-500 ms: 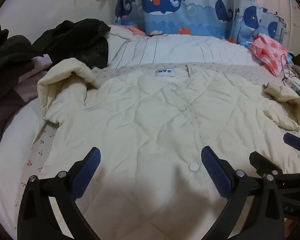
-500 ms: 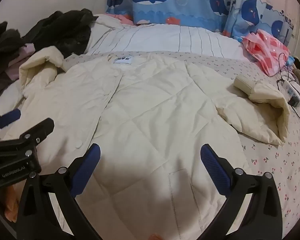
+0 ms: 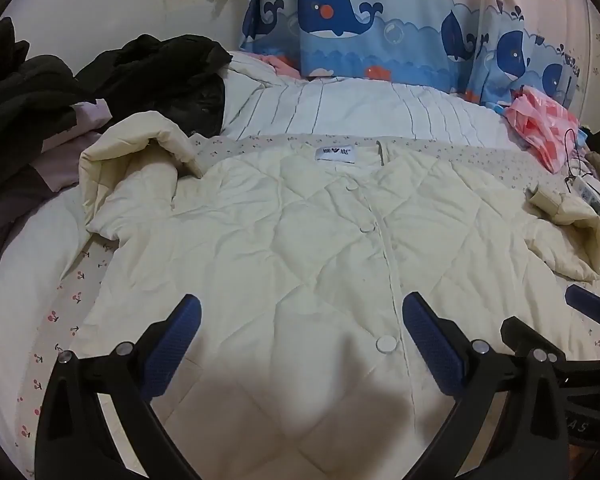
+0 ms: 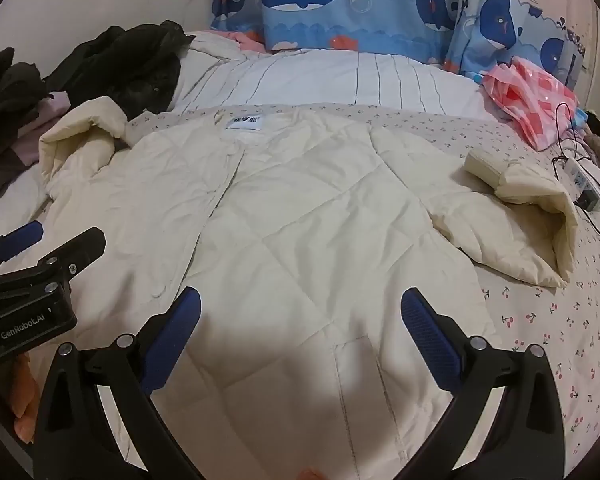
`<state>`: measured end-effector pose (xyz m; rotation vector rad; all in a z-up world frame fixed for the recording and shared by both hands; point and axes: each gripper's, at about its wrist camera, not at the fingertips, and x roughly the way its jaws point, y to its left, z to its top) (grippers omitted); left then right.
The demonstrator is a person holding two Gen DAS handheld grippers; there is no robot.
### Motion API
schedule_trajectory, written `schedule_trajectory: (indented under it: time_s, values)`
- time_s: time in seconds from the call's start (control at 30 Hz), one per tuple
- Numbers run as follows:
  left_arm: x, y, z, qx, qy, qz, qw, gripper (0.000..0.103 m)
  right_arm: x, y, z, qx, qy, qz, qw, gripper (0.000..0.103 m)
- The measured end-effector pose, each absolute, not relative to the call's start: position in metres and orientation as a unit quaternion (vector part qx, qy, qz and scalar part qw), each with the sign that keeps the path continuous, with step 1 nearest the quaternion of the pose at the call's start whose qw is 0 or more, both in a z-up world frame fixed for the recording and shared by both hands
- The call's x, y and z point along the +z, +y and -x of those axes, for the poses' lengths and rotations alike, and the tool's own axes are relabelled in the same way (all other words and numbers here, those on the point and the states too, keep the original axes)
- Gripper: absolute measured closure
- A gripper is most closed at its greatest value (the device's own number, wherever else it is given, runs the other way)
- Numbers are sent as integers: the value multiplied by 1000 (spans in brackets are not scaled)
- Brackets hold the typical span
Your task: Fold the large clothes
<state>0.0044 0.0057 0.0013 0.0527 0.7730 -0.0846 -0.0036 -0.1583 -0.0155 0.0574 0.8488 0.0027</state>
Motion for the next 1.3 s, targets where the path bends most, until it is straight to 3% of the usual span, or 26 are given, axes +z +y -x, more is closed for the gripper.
schedule_trajectory:
  time_s: [1.3]
  values:
    - [-7,-5,0,-33,379,-55,923,6,-10,-172,6,-27,412,-38,910,6]
